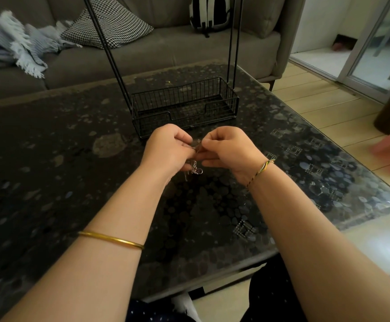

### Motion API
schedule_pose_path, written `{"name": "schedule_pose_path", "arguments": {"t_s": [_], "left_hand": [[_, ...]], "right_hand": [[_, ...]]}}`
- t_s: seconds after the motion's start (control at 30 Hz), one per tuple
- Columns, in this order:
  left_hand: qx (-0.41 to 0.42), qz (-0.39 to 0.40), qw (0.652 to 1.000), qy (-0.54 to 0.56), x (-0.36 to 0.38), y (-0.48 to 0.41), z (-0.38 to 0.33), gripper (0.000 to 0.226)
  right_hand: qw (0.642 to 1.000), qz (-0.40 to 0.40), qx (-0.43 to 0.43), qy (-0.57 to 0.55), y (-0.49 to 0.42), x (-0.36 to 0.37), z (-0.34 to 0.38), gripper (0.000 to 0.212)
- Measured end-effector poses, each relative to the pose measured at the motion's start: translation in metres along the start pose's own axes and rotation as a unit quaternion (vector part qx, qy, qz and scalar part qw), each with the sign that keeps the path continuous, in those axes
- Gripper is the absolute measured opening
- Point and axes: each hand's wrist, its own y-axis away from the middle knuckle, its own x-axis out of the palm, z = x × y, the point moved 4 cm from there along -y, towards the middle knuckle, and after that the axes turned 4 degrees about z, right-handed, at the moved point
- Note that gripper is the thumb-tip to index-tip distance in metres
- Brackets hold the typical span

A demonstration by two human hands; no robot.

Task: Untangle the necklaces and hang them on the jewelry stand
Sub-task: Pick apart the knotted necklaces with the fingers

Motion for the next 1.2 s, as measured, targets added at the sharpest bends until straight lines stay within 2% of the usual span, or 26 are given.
{"name": "schedule_pose_path", "arguments": {"t_s": [0.13, 0.2, 0.43, 0.63, 0.77, 1.0, 1.1, 1.2], "left_hand": [[0.027, -0.032, 0.999, -0.012, -0.0056, -0.0012, -0.0005, 0.019], [0.010, -0.029, 0.999, 0.011, -0.0063, -0.0018, 0.0005, 0.020], [-0.085, 0.024, 0.983, 0.159, -0.0028, -0.0029, 0.0045, 0.021], [-0.134, 0.025, 0.938, 0.318, -0.0042, 0.0006, 0.0048, 0.020], [-0.158, 0.026, 0.886, 0.435, -0.0021, 0.0021, 0.0037, 0.020], [-0.176, 0.024, 0.832, 0.525, 0.0002, 0.0017, 0.0031, 0.018], [-0.176, 0.037, 0.825, 0.535, 0.0024, 0.0019, 0.0021, 0.018], [-0.173, 0.044, 0.843, 0.508, 0.0036, 0.0016, 0.0026, 0.018]], "right_hand": [[0.999, 0.003, 0.027, 0.033, 0.0003, -0.0024, -0.0011, 0.018], [0.999, 0.011, 0.042, 0.006, -0.0002, -0.0014, -0.0021, 0.020], [0.990, 0.002, 0.065, -0.127, -0.0022, -0.0001, -0.0035, 0.019], [0.979, -0.017, 0.065, -0.193, -0.0020, -0.0052, -0.0032, 0.014], [0.986, 0.002, 0.069, -0.149, -0.0008, -0.0034, -0.0031, 0.017], [0.995, 0.022, 0.080, -0.059, 0.0015, -0.0018, -0.0051, 0.028], [0.997, 0.022, 0.073, -0.016, 0.0020, -0.0002, -0.0052, 0.027], [0.995, 0.051, 0.080, -0.011, 0.0041, 0.0031, -0.0039, 0.013]]}}
